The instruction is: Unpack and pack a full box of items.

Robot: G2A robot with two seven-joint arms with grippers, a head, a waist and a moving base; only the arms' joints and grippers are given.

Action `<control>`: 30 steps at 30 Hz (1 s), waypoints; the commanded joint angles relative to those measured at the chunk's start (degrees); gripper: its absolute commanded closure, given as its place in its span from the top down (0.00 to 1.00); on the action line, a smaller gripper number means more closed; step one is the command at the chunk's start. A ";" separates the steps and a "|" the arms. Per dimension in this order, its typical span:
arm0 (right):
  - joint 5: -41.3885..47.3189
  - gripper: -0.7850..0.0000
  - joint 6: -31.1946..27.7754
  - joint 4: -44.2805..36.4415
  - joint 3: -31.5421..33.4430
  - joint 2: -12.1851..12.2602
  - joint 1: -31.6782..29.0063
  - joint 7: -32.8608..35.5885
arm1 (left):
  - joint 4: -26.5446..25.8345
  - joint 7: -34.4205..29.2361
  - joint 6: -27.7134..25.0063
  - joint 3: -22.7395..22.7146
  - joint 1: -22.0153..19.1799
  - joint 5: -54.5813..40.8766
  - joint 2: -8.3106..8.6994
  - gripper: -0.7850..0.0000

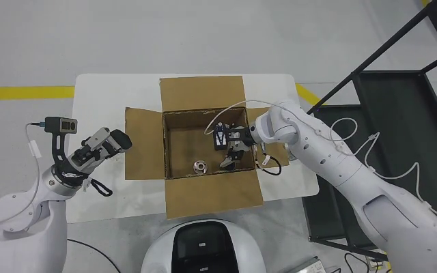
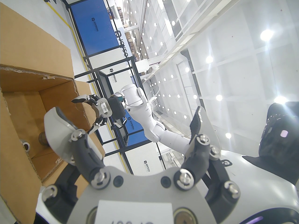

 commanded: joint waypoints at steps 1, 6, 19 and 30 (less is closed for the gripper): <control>0.00 1.00 0.00 0.00 0.00 0.00 0.00 0.00 | 0.00 0.00 0.00 0.00 0.00 0.00 0.00 1.00; 0.00 1.00 0.00 0.00 0.00 0.00 0.00 0.00 | 0.00 0.00 0.00 0.00 0.00 0.00 0.00 1.00; -2.15 1.00 4.57 1.88 -1.47 -0.64 1.63 5.88 | 0.00 0.00 0.00 0.00 0.00 0.00 0.00 1.00; -0.57 1.00 6.42 6.64 -8.94 -4.08 5.10 15.15 | 0.00 0.00 0.00 0.00 0.00 0.00 0.00 1.00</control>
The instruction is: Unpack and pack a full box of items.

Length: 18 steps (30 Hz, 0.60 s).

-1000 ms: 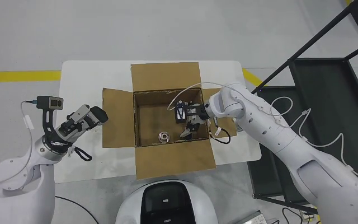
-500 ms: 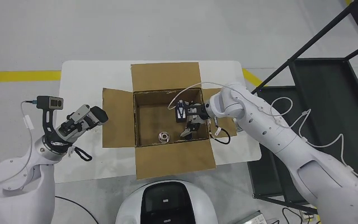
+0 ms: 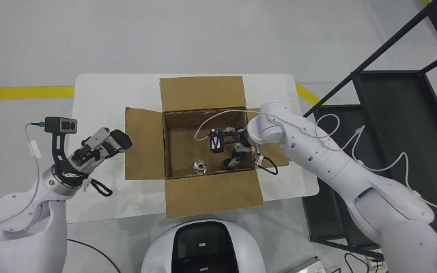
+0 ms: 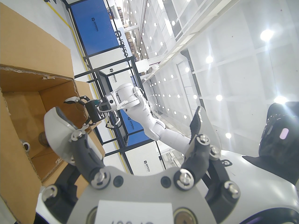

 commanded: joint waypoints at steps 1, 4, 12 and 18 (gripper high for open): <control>-0.52 1.00 -0.40 1.57 -1.52 -0.83 0.71 0.37 | 0.00 0.00 0.00 0.00 0.00 0.00 0.00 1.00; -0.57 1.00 -0.75 3.89 -3.41 -2.04 1.63 0.28 | 0.00 0.00 0.00 0.00 0.00 0.00 0.00 1.00; 0.11 1.00 -1.29 9.01 -6.35 -4.52 3.28 -1.56 | 0.00 0.00 0.00 0.00 0.00 0.00 0.00 1.00; -1.84 1.00 -1.24 11.75 -8.07 -6.02 3.77 -2.44 | 0.00 0.00 0.00 0.00 0.00 0.00 0.00 1.00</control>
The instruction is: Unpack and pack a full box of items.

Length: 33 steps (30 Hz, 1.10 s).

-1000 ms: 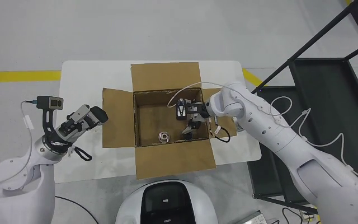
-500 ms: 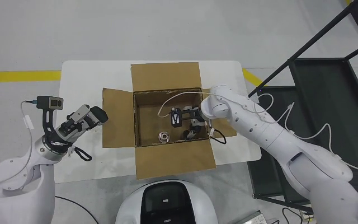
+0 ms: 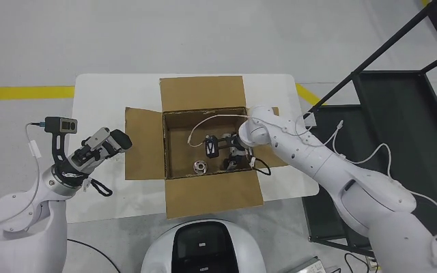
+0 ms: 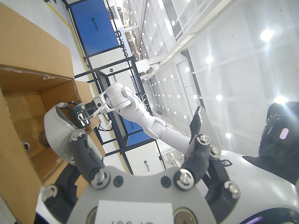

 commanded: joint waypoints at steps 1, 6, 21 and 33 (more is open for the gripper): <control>-0.27 1.00 -0.16 0.97 -0.47 -0.52 0.12 -0.53 | 0.00 0.00 0.00 0.00 0.00 0.00 0.00 1.00; -1.22 1.00 -0.39 2.77 -1.29 -1.54 0.65 -1.07 | 0.00 0.00 0.00 0.00 0.00 0.00 0.00 1.00; -6.55 1.00 1.42 4.82 -0.90 -2.37 1.62 -2.92 | 0.00 0.00 0.00 0.00 0.00 0.00 0.00 1.00; -9.34 1.00 1.67 2.51 1.20 -1.37 0.57 -4.04 | 0.00 0.00 0.00 0.00 0.00 0.00 0.00 1.00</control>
